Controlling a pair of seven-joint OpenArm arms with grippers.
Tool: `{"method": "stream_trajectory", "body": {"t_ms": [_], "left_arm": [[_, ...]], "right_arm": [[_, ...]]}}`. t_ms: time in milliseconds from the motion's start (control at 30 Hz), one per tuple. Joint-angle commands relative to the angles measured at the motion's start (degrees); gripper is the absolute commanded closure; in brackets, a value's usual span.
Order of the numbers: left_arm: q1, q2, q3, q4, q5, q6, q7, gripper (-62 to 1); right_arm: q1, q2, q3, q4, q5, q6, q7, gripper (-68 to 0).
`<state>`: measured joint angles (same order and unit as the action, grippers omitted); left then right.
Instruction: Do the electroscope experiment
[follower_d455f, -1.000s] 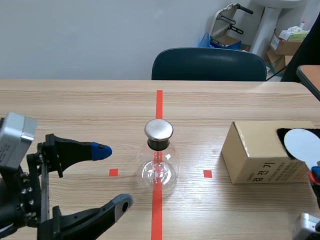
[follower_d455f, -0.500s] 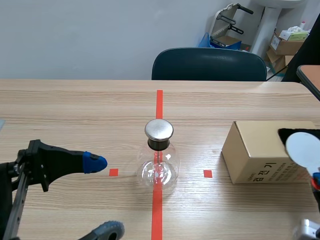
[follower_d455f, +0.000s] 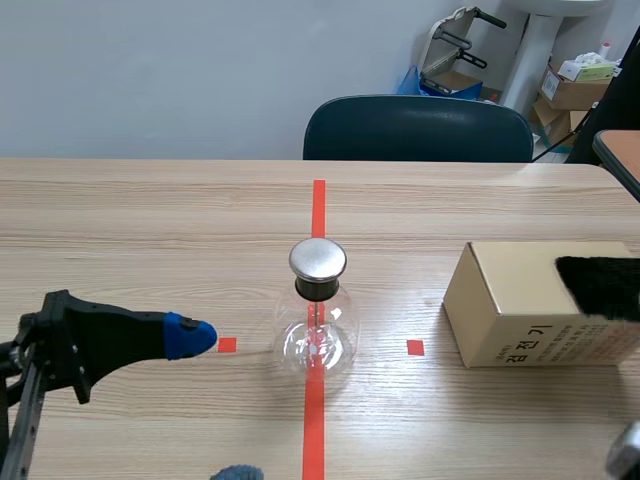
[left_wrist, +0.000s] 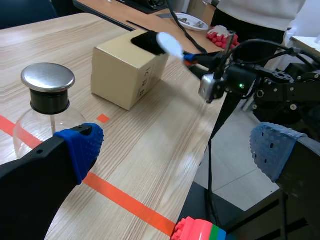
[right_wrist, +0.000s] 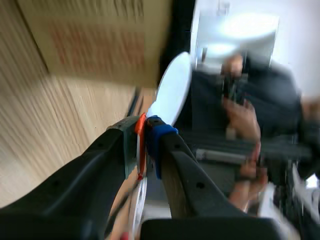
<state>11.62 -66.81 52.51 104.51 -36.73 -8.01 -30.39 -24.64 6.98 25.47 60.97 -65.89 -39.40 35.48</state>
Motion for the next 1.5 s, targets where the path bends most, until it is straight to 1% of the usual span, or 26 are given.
{"method": "stream_trajectory", "body": {"t_ms": [0, 100, 167, 200, 300, 333, 367, 467, 533, 567, 600, 667, 733, 767, 900, 933, 967, 1000, 1100, 1133, 1167, 1300, 1333, 1367, 1400, 1467], "left_arm": [[0.11, 0.76, -0.13, 0.94, -0.37, -0.09, -0.66, -62.3], [0.13, 1.42, -0.13, 0.94, -0.33, 0.17, 0.13, -62.3], [0.13, 1.75, -0.13, 0.94, 0.07, 0.17, 0.26, -62.3], [0.13, 1.92, -0.13, 0.94, 0.09, 0.15, 0.24, -62.3], [0.11, 2.03, -0.13, 0.94, 0.28, 0.17, -0.33, -62.3], [0.11, 2.03, -0.13, 0.94, 0.28, 0.17, -0.44, -62.3], [0.11, 2.03, -0.13, 0.94, 0.33, 0.17, -0.48, -62.3], [0.11, 2.01, -0.13, 0.94, 1.6, 0.17, -0.63, -62.3], [0.11, 2.01, -0.13, 0.94, 1.84, 0.17, -0.7, -62.3], [0.11, 2.01, -0.13, 0.94, 1.84, 0.17, -0.7, -62.3], [0.11, 2.01, -0.13, 0.94, 1.84, 0.11, -0.68, -62.3], [0.11, 2.03, -0.13, 0.94, 1.81, -0.33, -0.7, -62.3], [0.11, 2.03, -0.13, 0.94, 1.79, -0.7, -0.7, -62.3], [0.11, 2.03, -0.13, 0.94, 1.77, -0.72, -0.7, -62.3], [0.11, 2.05, -0.13, 0.94, 1.77, -0.7, -1.81, -62.3], [0.11, 2.05, -0.13, 0.94, 1.75, -0.7, -2.08, -62.3], [0.11, 2.16, -0.13, 0.94, 1.68, -0.7, -2.21, -62.3], [0.11, 2.21, -0.13, 0.94, 1.53, -0.72, -2.19, -62.3], [0.11, 2.19, -0.13, 0.94, 1.57, -0.7, -2.16, -62.3], [0.11, 2.19, -0.13, 0.94, 1.57, -0.7, -2.16, -62.3], [0.11, 2.19, -0.13, 0.94, 1.55, -0.68, -2.19, -62.3], [0.13, 2.38, -0.13, 0.94, 1.53, -0.74, -2.1, -62.3], [0.13, 2.45, -0.13, 0.94, 1.42, -0.74, -2.19, -62.3], [0.13, 2.54, -0.13, 0.94, 1.31, -0.72, -2.19, -62.3], [0.13, 2.67, -0.13, 0.94, 1.31, -0.79, -2.14, -62.3], [0.13, 2.95, -0.13, 0.94, 1.33, -1.44, -2.16, -62.3]], "right_arm": [[-0.13, 0.66, -0.04, 0.52, -1.22, -0.02, 4.87, -1.0], [0.07, 0.79, -0.04, 0.55, -1.62, -0.26, 16.44, -1.0], [0.04, 0.63, -0.04, 0.59, -1.36, -0.46, 18.38, -1.0], [0.0, 0.37, -0.04, 0.59, -0.79, -0.52, 15.76, -1.0], [0.0, 0.0, -0.04, 0.57, -0.13, -0.59, 3.1, -1.0], [0.0, 0.13, -0.04, 0.57, -0.13, -0.63, 2.12, -1.0], [0.0, 0.33, -0.04, 0.57, -0.26, -0.68, 3.28, -1.0], [0.46, 0.63, -0.04, 0.61, -0.59, -1.29, 14.38, -1.0], [0.68, 0.57, -0.04, 0.63, -0.52, -2.54, 18.08, -1.0], [0.68, 0.33, -0.04, 0.63, -0.2, -2.86, 17.59, -1.0], [0.66, 0.09, -0.04, 0.63, 0.37, -3.04, 14.82, -1.0], [0.66, -0.13, -0.04, 0.63, 0.5, -2.99, 6.34, -1.0], [0.48, 0.04, -0.04, 0.63, 0.24, -3.02, 2.08, -1.0], [0.5, 0.31, -0.04, 0.63, -0.13, -3.02, 2.67, -1.0], [0.83, 0.63, -0.04, 0.85, -0.96, -3.06, 15.19, -1.0], [0.83, 0.61, -0.04, 0.96, -0.92, -3.06, 16.35, -1.0], [0.83, 0.61, -0.04, 0.96, -0.81, -3.06, 16.04, -1.0], [0.81, 0.5, -0.04, 0.96, -0.44, -3.04, 13.51, -1.0], [0.81, 0.13, -0.04, 0.94, -0.48, -2.91, 0.7, -1.0], [0.81, 0.15, -0.04, 0.94, -0.98, -2.75, -0.76, -1.0], [0.81, 0.2, -0.04, 0.94, -1.42, -2.82, -0.15, -1.0], [0.98, 0.63, -0.04, 0.96, -1.81, -3.06, 14.14, -1.0], [1.01, 0.63, -0.04, 0.96, -1.66, -3.3, 15.69, -1.0], [1.01, 0.46, -0.04, 0.96, -1.46, -3.72, 15.34, -1.0], [0.96, 0.2, -0.04, 0.96, -1.11, -4.04, 12.28, -1.0], [0.96, -0.2, -0.04, 0.96, -1.22, -4.04, 2.97, -1.0]]}}
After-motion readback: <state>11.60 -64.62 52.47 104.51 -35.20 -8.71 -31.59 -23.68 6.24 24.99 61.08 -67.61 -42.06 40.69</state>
